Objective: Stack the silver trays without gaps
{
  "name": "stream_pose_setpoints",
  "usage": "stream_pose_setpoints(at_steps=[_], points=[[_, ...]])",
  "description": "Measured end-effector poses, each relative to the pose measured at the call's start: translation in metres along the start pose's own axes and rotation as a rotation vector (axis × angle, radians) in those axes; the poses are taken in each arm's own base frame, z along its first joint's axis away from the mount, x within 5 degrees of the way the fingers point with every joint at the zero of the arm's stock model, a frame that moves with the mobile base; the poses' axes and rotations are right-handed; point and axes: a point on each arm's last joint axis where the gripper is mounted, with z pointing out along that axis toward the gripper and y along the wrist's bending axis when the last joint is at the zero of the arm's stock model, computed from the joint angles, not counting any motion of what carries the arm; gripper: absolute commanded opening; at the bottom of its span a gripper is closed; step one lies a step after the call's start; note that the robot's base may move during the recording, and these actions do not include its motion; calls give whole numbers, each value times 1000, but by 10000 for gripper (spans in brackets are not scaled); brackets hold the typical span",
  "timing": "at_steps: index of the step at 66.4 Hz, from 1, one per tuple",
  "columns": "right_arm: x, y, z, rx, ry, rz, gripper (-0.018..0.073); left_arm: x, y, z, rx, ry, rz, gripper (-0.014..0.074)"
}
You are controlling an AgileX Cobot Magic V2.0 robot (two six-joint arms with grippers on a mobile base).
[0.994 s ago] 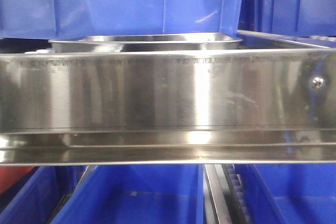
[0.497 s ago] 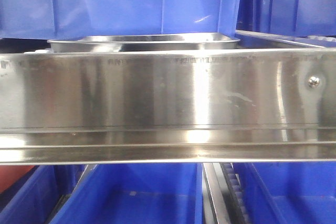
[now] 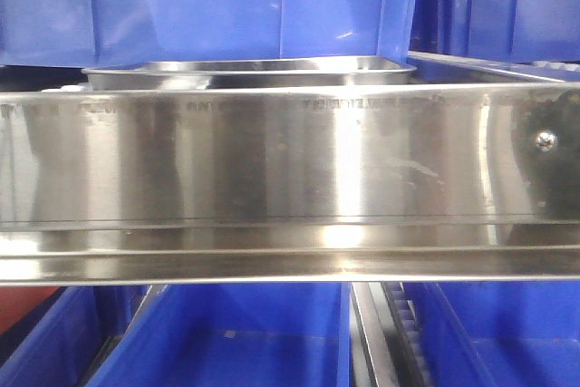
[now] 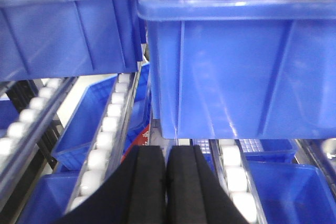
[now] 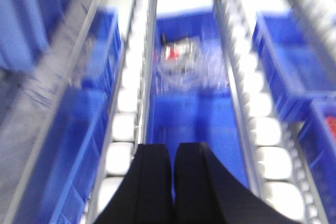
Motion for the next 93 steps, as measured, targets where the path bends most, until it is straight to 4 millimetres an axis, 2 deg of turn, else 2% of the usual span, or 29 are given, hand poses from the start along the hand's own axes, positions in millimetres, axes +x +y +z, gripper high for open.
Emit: stream_pose_setpoints(at_steps=[16,26,39,53,67,75,93], points=[[-3,0,28,-9,42,21,-15,3,-2,21,10,5,-7,-6],[-15,11,36,-58,142,88,-14,-5,-15,28,67,99,12,-15],[-35,47,53,-98,232,157,-1,-17,-49,42,152,227,-51,-16],[-49,97,62,-65,311,121,-1,-21,-77,65,29,403,-90,-16],[-63,139,77,-86,405,71,-1,-28,-117,79,18,512,-65,-16],[-63,154,90,-76,462,48,-1,-30,-135,87,52,540,-85,-16],[-49,164,113,-28,563,53,-1,-23,-142,96,63,582,-112,-16]])
